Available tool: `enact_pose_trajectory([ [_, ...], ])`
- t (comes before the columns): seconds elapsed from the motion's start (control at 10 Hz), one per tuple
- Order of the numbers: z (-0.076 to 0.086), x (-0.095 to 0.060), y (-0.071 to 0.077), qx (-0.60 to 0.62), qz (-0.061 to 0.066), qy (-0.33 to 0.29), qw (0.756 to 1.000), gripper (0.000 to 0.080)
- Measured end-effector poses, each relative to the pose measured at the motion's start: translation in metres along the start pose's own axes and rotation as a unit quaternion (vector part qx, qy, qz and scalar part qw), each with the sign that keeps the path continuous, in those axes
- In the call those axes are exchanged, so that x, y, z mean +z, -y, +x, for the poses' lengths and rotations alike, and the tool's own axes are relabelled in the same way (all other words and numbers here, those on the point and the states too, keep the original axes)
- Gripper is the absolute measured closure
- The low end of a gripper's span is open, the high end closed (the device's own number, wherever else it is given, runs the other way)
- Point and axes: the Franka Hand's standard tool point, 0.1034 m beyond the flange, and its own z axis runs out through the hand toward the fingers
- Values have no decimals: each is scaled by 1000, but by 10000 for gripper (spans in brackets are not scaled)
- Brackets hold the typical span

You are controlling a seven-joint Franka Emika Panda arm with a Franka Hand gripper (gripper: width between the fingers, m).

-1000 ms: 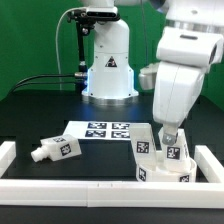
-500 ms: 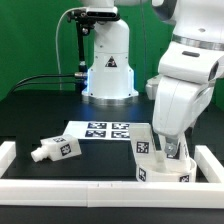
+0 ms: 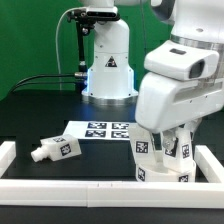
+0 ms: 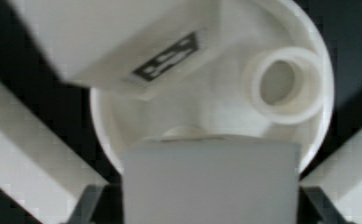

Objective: Assemble stool

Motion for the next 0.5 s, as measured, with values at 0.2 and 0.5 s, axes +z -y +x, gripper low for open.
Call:
enact_pose_trajectory([
  [0.2,0,0,-1,126,5,-2,992,466],
  [0.5,1,-4,0,362,70,8,930,466],
])
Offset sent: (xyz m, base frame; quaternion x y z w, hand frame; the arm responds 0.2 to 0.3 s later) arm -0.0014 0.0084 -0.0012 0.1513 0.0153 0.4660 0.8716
